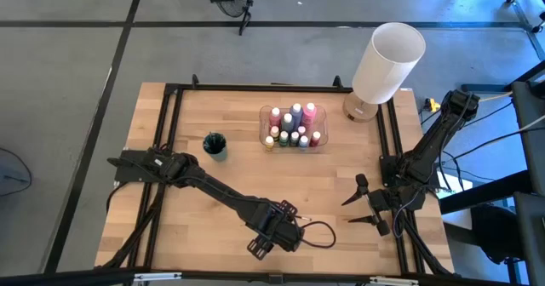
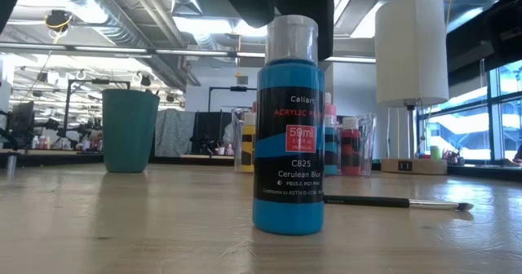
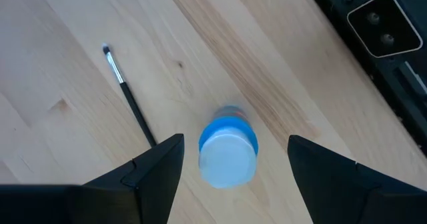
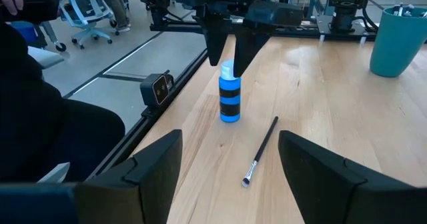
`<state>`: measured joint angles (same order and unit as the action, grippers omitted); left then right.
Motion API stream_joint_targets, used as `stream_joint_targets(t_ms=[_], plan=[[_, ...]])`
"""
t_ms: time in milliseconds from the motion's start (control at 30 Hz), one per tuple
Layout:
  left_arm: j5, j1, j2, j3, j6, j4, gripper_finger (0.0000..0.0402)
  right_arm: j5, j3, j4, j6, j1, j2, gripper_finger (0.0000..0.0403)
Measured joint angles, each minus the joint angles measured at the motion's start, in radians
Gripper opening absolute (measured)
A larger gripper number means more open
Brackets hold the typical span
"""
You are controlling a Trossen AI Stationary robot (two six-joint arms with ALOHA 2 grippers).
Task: Pick & Place Paint Supplies
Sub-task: Put the blue paint bottle into the transparent bin
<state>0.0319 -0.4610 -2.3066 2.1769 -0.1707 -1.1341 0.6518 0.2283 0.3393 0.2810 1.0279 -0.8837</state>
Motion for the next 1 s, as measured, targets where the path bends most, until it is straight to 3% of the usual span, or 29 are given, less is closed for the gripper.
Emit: stream_joint_targets(t_ms=[1000], plan=[[0.023, 0.000, 0.002, -0.033, 0.000, 0.014, 0.0265, 0.001, 0.000, 0.000, -0.008, 0.000, 0.000, 0.0252]])
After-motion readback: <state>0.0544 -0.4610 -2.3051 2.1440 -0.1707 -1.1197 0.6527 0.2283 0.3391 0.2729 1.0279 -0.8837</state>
